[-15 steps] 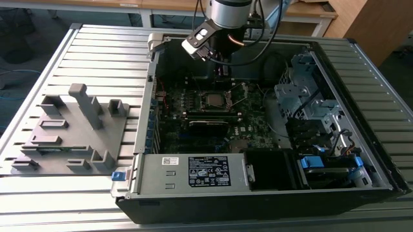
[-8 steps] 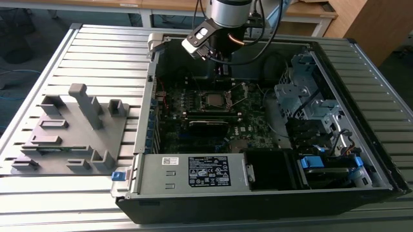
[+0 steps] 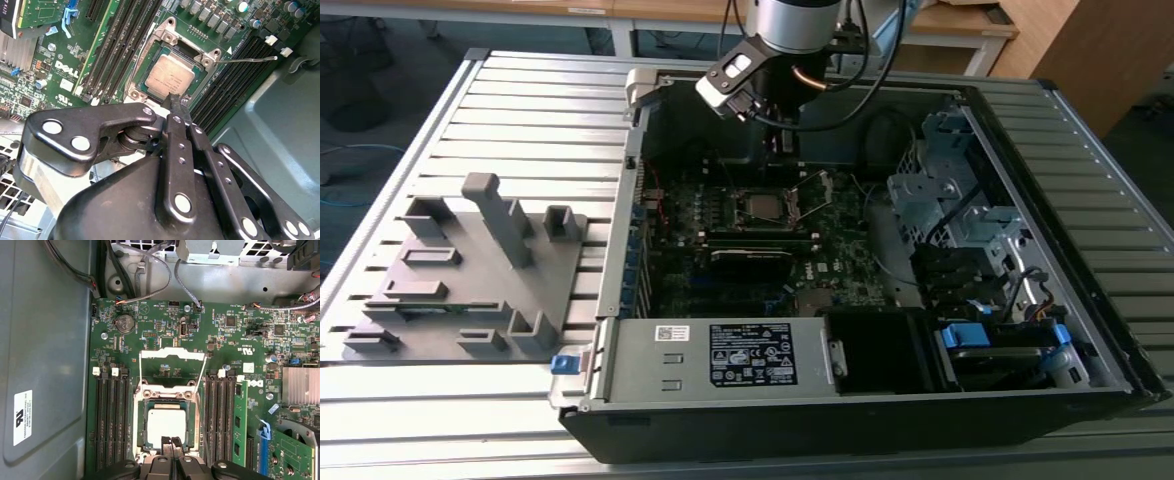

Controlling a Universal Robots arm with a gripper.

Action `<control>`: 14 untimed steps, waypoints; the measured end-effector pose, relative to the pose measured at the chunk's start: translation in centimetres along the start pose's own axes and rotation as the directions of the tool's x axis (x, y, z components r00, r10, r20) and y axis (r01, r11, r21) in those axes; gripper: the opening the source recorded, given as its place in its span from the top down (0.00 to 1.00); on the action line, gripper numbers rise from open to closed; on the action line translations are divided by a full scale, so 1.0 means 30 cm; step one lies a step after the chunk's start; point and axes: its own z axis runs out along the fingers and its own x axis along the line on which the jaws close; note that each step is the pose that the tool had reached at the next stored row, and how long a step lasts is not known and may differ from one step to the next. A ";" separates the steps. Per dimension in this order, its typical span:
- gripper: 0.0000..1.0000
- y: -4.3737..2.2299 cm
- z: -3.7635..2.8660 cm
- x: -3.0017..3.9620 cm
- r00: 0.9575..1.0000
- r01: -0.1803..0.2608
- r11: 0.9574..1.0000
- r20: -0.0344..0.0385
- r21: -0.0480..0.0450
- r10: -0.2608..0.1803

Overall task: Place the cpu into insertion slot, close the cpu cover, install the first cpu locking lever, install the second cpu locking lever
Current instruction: 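Close the cpu cover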

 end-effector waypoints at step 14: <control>0.89 0.000 -0.011 0.000 1.000 0.000 1.000 0.000 0.000 0.000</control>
